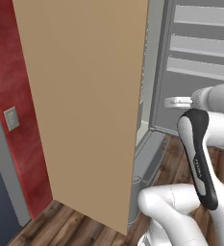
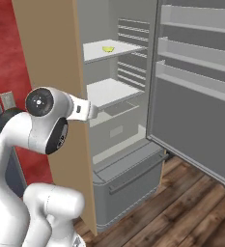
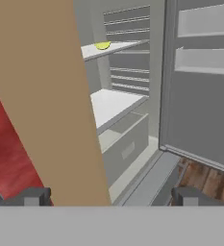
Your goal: There is a bowl on the dining counter. Grab a lemon wedge from the fridge and place it in the bowl. Then get the liquor bottle and glass cup from the cabinet and place them next to the bowl.
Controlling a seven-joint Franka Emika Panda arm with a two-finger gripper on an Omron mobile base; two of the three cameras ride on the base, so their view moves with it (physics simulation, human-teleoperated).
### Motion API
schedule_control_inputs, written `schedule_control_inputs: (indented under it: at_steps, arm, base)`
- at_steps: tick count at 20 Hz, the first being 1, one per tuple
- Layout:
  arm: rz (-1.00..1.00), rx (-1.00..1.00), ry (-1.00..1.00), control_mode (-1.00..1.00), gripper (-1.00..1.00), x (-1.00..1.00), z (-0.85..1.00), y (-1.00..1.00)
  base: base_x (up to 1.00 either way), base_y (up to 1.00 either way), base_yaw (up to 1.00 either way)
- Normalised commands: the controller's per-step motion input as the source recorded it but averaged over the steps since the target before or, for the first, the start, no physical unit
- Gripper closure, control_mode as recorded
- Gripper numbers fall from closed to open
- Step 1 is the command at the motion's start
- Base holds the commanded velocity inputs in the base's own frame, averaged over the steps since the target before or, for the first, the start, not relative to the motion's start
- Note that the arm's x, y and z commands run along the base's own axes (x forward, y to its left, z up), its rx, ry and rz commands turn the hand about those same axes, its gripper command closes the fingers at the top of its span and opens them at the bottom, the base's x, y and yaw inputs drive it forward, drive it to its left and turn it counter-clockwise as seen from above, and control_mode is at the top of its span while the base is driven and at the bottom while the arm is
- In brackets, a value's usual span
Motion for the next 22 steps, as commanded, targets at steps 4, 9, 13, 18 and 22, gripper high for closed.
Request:
schedule_control_inputs:
  at_steps: [4,9,13,18,22]
  arm:
    - [0.06,-0.02,0.0,-1.0,-1.0,-0.13,-0.03,0.22]
    - [0.06,-0.1,0.06,-1.0,-1.0,0.02,-0.03,0.46]
    - [0.0,-0.06,0.12,-1.0,-1.0,0.13,-0.01,0.43]
    - [0.0,-0.02,0.06,-1.0,-1.0,0.02,-0.07,0.1]
    - [0.0,0.0,0.0,1.0,-1.0,0.0,-0.02,0.0]
  base:
    - [0.0,0.0,0.0]
    - [0.0,0.0,0.0]
    - [0.0,0.0,0.0]
    - [0.0,0.0,0.0]
    - [0.0,-0.02,0.03]
